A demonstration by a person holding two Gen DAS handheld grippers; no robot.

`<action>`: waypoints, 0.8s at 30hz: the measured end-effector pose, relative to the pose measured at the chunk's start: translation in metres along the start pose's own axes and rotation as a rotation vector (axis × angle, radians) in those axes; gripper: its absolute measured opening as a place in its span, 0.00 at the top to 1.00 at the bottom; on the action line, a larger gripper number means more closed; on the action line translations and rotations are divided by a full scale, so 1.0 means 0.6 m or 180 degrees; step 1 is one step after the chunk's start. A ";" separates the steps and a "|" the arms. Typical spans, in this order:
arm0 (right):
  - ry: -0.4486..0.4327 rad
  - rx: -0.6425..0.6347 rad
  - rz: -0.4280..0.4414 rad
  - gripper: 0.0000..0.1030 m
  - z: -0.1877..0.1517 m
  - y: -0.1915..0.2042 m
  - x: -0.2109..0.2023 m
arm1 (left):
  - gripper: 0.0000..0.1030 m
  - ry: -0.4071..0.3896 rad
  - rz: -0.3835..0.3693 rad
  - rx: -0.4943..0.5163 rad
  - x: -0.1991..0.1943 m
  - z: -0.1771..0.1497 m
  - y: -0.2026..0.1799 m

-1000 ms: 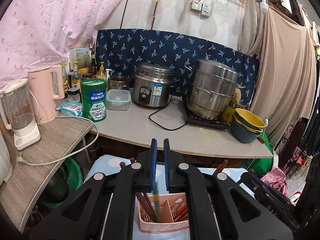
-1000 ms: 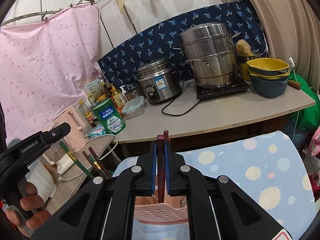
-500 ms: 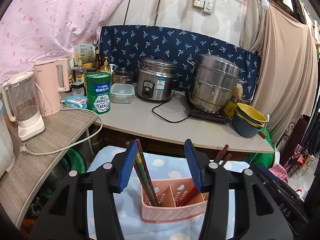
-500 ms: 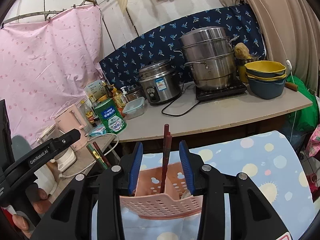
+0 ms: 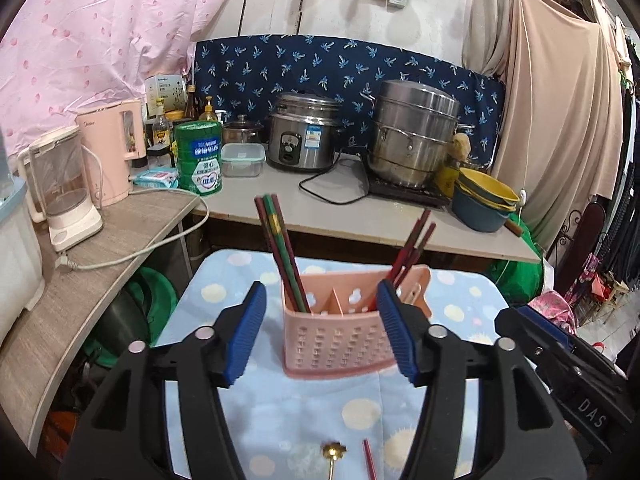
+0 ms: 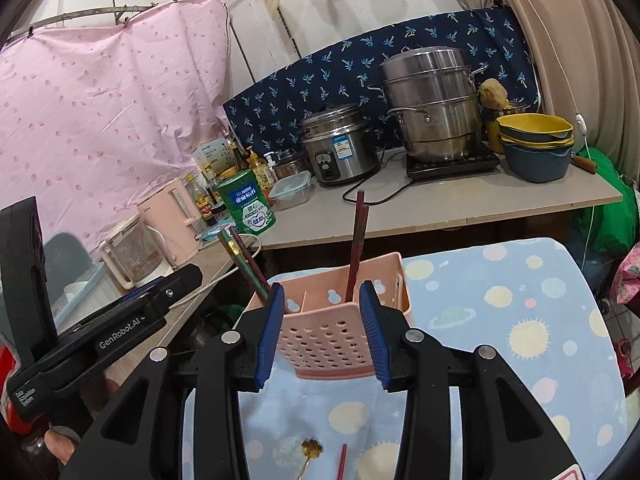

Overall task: Organize utensils
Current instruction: 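Bring both tools back to the red chopstick and gold spoon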

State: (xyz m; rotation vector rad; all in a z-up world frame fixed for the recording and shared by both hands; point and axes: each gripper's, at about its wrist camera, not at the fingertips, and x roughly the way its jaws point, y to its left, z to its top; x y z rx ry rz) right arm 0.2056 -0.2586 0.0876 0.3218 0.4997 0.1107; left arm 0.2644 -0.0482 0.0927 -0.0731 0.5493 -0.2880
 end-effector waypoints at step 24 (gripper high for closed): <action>0.0920 -0.0231 -0.0332 0.63 -0.312 0.005 -0.084 | 0.41 0.0862 0.0108 0.0073 -0.065 -0.303 0.012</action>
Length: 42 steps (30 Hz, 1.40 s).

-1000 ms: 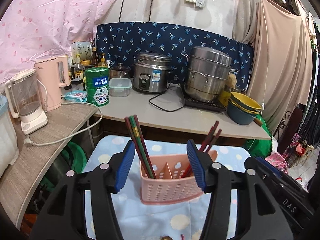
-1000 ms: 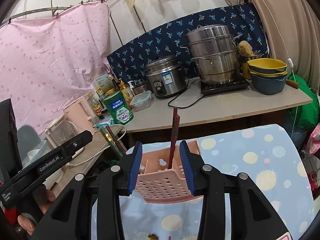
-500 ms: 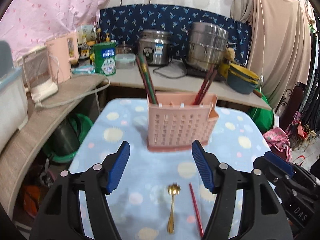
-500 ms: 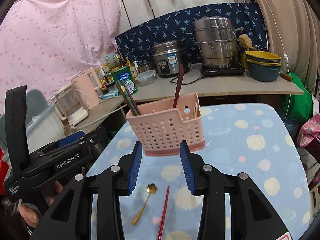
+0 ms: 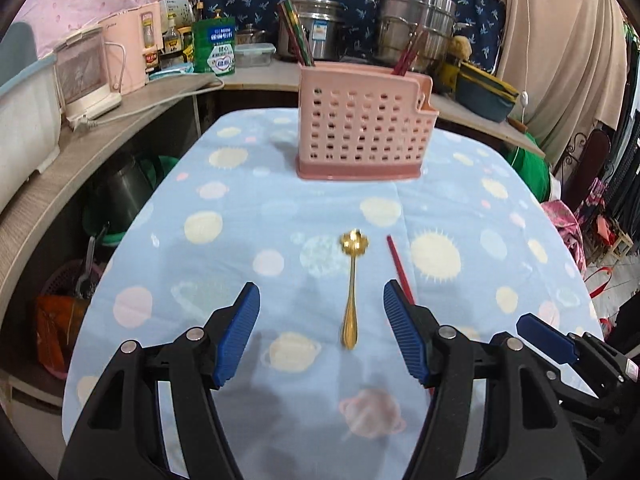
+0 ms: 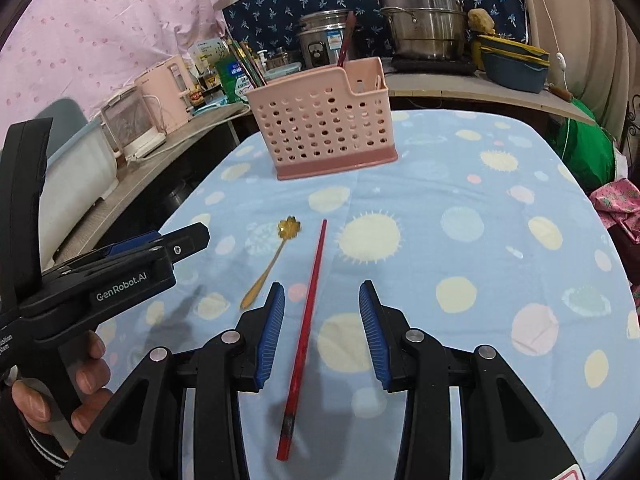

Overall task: Organize utensils
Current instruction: 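Bring both tools back to the red chopstick and gold spoon, then close right tool on the red chopstick while left tool closes on the gold spoon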

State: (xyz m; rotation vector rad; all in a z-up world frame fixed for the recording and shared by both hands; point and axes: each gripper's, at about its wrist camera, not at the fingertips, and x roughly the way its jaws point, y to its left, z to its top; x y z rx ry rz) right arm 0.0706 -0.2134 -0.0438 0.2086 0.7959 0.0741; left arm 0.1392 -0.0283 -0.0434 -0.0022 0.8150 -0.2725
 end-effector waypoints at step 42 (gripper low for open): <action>0.0262 0.0176 -0.0279 0.93 -0.088 -0.038 0.031 | 0.41 0.0444 -0.0077 -0.0092 0.060 -0.066 -0.001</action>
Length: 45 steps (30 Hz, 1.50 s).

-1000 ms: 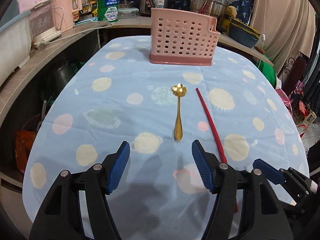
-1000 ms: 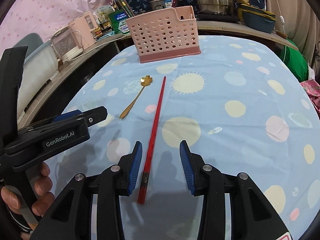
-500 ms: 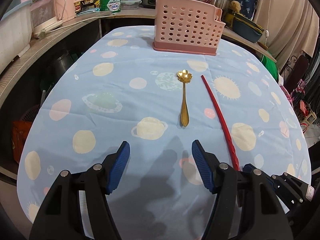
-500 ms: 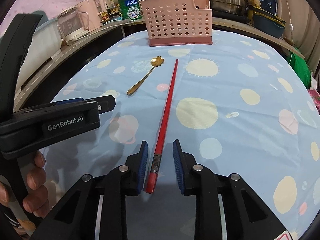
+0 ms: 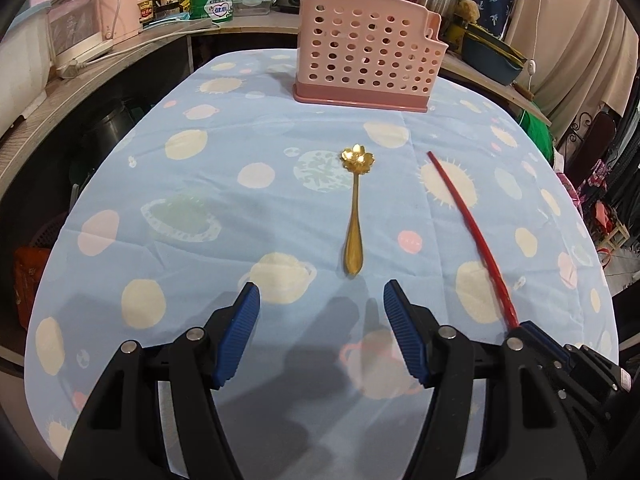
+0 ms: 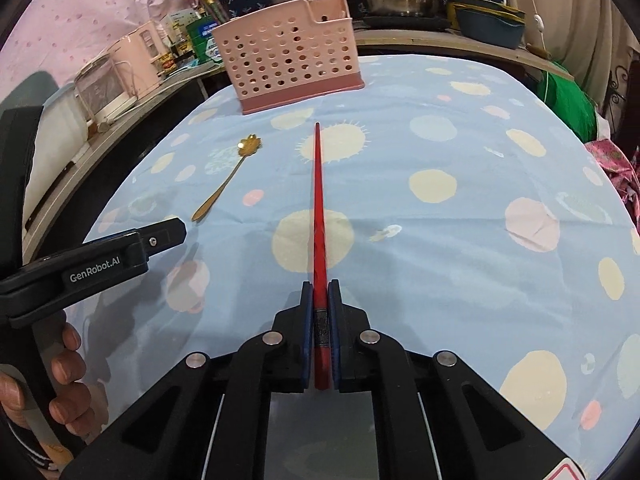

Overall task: Organize utensils
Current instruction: 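Close right tool on the red chopstick while left tool closes on the gold spoon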

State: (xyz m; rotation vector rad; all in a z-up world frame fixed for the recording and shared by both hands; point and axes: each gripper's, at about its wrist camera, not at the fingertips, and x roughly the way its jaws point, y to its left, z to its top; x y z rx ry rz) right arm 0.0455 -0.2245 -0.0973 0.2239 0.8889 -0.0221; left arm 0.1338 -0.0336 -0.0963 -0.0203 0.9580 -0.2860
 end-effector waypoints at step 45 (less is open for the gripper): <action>-0.0666 0.0011 0.0233 0.93 0.071 0.012 -0.140 | 0.91 -0.0445 -0.0217 -0.0023 -0.125 0.049 -0.014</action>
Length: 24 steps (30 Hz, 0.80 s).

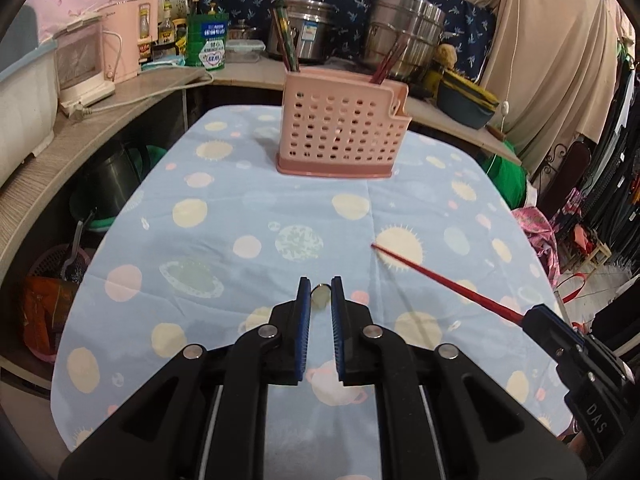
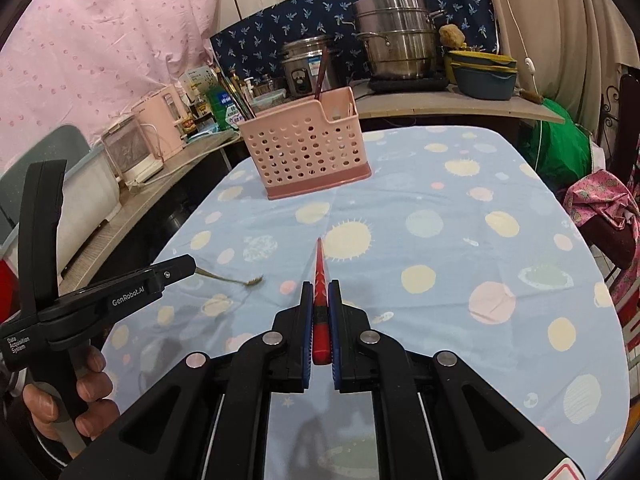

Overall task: Organize utensils
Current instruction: 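Close right tool on the red chopstick while left tool closes on the gold spoon, then lift the red chopstick and gold spoon and carry them over the pink basket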

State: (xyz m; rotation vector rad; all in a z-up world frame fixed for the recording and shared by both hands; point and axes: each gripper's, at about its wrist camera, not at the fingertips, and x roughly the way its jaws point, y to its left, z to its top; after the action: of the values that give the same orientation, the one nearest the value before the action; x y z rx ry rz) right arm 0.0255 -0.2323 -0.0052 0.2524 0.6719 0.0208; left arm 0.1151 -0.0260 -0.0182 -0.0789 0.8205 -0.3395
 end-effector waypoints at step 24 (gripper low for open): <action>-0.0643 0.0135 0.0287 0.93 0.235 -0.009 -0.016 | 0.99 -0.0401 -0.0190 0.0069 -0.047 0.191 -0.015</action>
State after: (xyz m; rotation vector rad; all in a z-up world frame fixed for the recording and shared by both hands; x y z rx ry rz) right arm 0.1047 -0.2705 0.1057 0.3211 0.4601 0.0666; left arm 0.1782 -0.0324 0.0818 -0.1036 0.6905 -0.3957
